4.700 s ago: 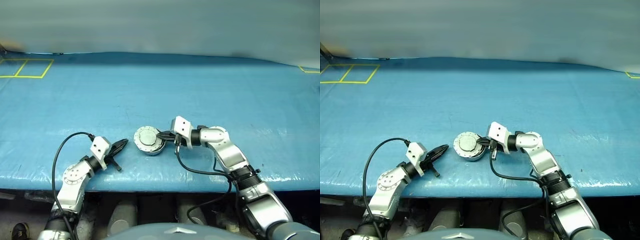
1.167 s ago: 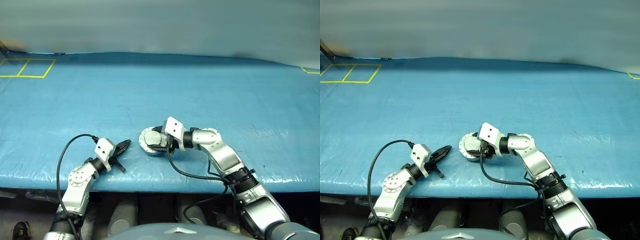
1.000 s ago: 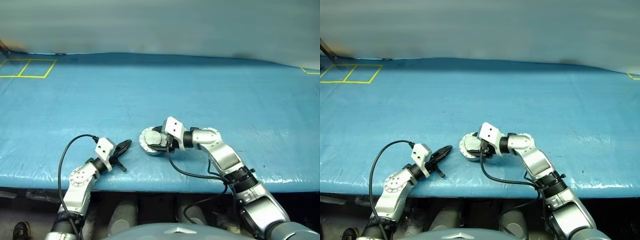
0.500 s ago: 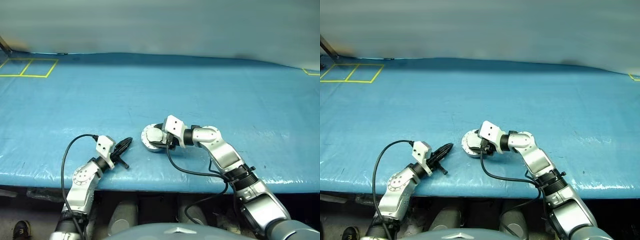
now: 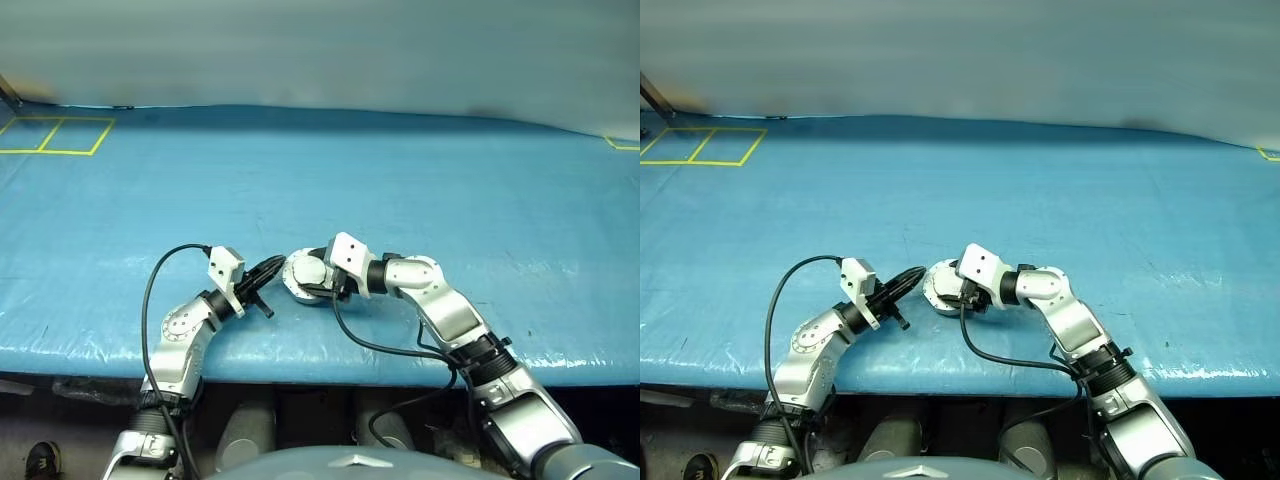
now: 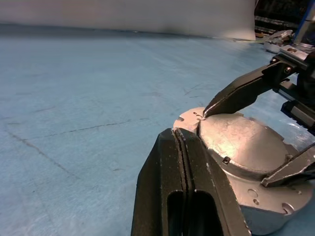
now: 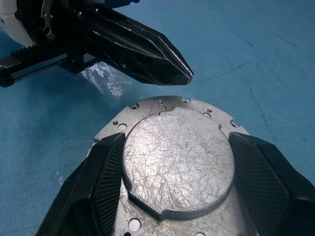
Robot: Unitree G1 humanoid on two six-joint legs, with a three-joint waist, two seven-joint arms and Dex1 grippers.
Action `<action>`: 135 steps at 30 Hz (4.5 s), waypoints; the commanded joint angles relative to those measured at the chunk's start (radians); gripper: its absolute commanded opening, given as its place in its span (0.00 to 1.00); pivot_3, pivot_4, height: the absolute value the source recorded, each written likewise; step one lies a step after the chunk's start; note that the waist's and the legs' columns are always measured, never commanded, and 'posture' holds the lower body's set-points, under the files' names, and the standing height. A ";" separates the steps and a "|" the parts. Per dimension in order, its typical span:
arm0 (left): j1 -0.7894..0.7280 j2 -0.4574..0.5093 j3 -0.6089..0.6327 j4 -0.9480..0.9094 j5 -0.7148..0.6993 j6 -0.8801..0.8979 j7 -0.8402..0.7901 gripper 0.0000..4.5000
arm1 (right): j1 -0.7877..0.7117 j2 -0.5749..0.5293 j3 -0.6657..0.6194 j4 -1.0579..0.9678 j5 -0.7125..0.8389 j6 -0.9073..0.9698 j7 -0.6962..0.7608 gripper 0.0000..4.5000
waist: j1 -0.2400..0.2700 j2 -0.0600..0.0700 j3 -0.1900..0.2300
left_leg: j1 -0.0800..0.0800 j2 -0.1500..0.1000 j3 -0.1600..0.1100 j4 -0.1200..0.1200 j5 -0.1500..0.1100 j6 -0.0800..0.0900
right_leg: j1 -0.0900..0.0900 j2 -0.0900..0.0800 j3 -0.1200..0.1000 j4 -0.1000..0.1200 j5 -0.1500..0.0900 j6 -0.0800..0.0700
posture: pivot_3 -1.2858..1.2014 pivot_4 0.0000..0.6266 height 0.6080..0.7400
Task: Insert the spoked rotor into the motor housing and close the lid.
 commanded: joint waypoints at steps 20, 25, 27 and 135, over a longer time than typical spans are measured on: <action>0.006 0.037 -0.089 0.035 0.110 0.037 0.030 0.00 | 0.034 -0.008 -0.033 -0.001 -0.006 0.043 -0.040 0.99 | 0.009 -0.001 -0.002 | 0.004 -0.001 0.000 -0.003 0.000 -0.001 | 0.001 -0.002 0.000 -0.005 0.000 0.000 | 0.52 0.24 1.00; 0.018 0.042 -0.091 0.025 0.102 0.044 0.023 0.00 | 0.036 0.004 -0.036 0.020 -0.024 0.022 -0.072 0.99 | 0.009 -0.001 -0.002 | 0.004 0.000 0.000 -0.004 0.000 -0.001 | 0.001 -0.002 -0.001 -0.006 0.000 0.000 | 0.52 0.24 1.00; 0.020 0.042 -0.088 0.017 0.096 0.042 0.021 0.00 | 0.037 0.003 -0.043 0.010 -0.012 0.028 -0.063 0.99 | 0.008 -0.001 -0.002 | 0.004 0.000 0.000 -0.004 -0.001 -0.001 | 0.001 -0.002 -0.001 -0.006 0.000 0.000 | 0.52 0.24 1.00; -0.010 -0.322 0.243 -0.187 -0.799 0.627 0.136 0.99 | 0.149 0.427 -0.619 -0.182 1.285 0.781 -0.546 0.26 | -0.014 0.002 0.003 | -0.016 0.000 -0.001 -0.002 0.000 0.002 | -0.010 0.001 -0.001 -0.011 0.008 0.004 | 0.52 0.24 1.00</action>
